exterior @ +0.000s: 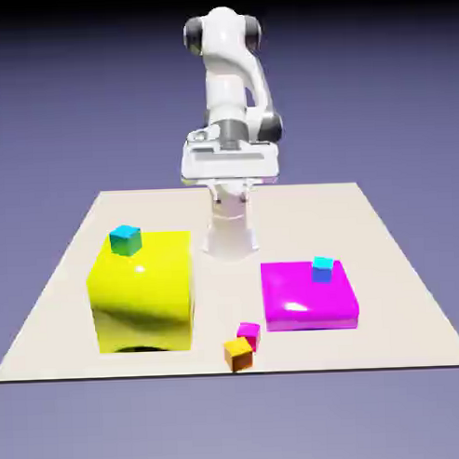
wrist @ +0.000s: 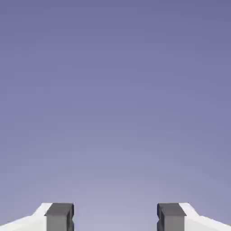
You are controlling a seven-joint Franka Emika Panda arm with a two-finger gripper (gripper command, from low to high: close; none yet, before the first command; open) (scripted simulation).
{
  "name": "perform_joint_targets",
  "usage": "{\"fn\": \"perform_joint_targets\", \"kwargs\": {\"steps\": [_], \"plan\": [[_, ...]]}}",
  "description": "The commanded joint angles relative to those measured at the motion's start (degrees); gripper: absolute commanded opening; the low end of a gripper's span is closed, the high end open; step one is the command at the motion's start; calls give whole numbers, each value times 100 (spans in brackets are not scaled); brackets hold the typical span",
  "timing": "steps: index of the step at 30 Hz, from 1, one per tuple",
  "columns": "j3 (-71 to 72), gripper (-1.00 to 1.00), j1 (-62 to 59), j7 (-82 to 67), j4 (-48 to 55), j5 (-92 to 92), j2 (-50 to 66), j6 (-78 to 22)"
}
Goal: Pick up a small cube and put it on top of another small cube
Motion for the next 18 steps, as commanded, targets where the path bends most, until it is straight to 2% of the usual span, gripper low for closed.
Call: {"fn": "perform_joint_targets", "kwargs": {"steps": [1, 18], "plan": [[50, 0, -41, 165, 57, -73, 208, -40], [906, 0, -733, 2959, 1022, -1315, 3738, -728]]}}
